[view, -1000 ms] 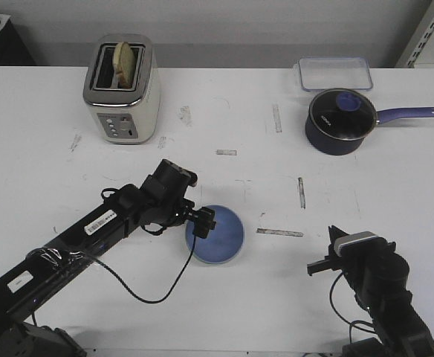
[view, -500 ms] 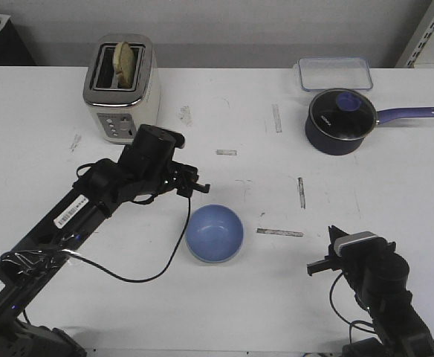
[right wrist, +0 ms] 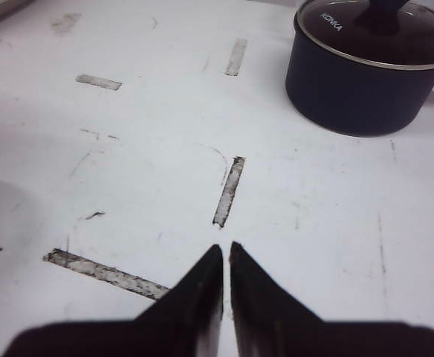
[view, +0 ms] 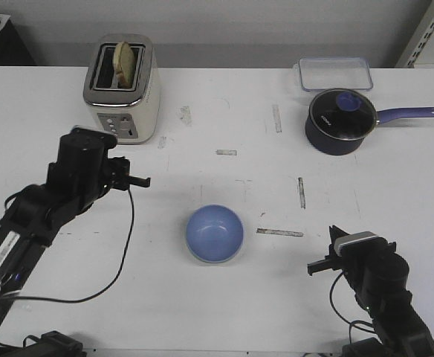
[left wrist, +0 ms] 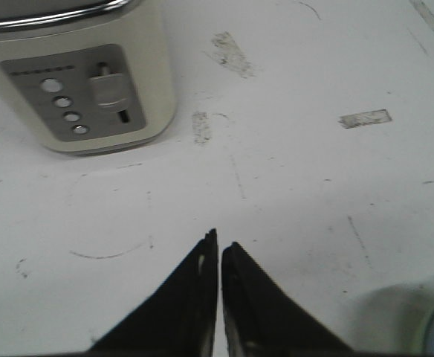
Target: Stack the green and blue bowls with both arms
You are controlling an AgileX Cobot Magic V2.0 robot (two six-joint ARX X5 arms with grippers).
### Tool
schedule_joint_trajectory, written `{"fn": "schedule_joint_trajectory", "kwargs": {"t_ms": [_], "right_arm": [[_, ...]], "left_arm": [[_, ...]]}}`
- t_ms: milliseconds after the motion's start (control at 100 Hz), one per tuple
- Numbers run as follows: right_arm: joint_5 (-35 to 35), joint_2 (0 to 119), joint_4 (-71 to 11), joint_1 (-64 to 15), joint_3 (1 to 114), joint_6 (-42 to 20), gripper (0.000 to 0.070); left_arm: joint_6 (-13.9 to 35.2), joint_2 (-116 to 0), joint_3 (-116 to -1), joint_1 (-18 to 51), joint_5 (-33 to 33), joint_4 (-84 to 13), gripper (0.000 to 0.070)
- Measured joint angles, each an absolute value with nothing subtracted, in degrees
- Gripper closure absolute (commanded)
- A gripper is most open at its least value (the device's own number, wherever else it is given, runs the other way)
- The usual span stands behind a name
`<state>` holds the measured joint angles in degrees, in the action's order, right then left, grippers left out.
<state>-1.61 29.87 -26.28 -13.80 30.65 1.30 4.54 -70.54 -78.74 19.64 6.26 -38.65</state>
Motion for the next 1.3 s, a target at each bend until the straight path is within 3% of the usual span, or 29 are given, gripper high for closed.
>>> {"fn": "schedule_joint_trajectory", "kwargs": {"t_ms": [240,430,670,790,1300], "right_arm": [[-7.77,29.87,-26.28,-13.76,30.65,1.3,0.0694],[-8.84,27.88,-26.57,-13.74,30.65,0.08,0.0694],[-8.6,17.19,-27.18,-10.98,28.01,-2.94,0.0692],[-3.81,13.19,-26.06,-9.19,26.68,-3.27,0.0692],[-1.58,12.6,-25.36,-9.06,26.72,-3.2,0.0693]], "left_arm": [[4.16,-50.92,-54.26,10.0,6.28,-26.92,0.0698],[4.6,-36.36,-41.98,4.62,6.31,-24.45,0.0698],[5.26,-26.63,-40.62,1.96,6.31,-24.38,0.0698],[5.28,-26.79,-40.64,1.63,6.31,-24.75,0.0698],[5.28,-25.3,-40.64,1.63,6.28,-24.47,0.0697]]}}
